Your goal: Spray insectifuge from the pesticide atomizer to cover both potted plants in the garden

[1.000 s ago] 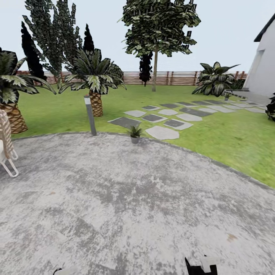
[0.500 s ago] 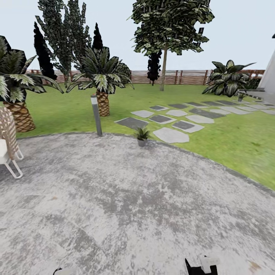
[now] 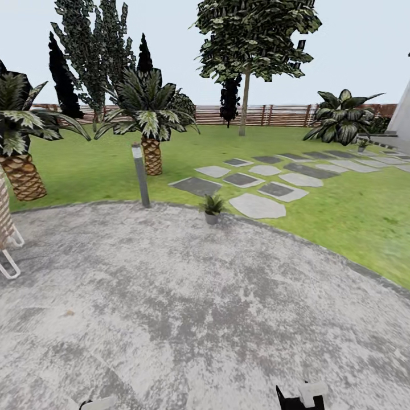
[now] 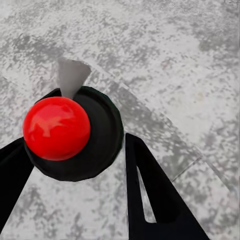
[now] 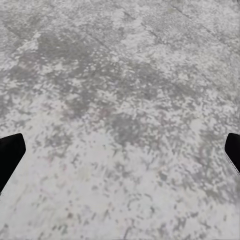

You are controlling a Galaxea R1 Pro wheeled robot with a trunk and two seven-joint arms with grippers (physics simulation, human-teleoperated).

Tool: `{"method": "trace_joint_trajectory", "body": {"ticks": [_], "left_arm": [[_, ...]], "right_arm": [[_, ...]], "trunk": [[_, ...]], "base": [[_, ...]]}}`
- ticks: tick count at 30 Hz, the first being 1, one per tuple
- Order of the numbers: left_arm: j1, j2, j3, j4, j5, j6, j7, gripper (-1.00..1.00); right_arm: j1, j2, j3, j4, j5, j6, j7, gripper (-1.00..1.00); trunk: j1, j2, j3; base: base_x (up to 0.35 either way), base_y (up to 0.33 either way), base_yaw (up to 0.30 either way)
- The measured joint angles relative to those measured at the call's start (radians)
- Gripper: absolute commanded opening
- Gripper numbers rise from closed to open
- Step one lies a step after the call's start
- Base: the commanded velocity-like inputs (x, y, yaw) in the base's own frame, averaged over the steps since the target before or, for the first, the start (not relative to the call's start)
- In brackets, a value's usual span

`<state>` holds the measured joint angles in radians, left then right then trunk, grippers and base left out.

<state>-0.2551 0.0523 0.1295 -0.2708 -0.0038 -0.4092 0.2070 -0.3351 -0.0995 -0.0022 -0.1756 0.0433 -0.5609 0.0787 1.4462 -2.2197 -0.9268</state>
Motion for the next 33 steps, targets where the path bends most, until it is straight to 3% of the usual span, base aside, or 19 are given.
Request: {"method": "trace_joint_trajectory", "body": {"ticks": [18, 33], "left_arm": [[0.0, 0.0, 0.0, 0.0, 0.001, 0.0, 0.0, -1.0], [0.0, 0.0, 0.0, 0.0, 0.0, 0.0, 0.0, -1.0]], "right_arm": [[0.0, 0.0, 0.0, 0.002, 0.0, -0.001, -0.002, 1.0], [0.0, 0.0, 0.0, 0.002, 0.0, -0.001, -0.001, 1.0]], "trunk": [[0.0, 0.0, 0.0], [0.0, 0.0, 0.0]], "base": [[0.339, 0.004, 0.0], [0.339, 0.09, 0.0]]}}
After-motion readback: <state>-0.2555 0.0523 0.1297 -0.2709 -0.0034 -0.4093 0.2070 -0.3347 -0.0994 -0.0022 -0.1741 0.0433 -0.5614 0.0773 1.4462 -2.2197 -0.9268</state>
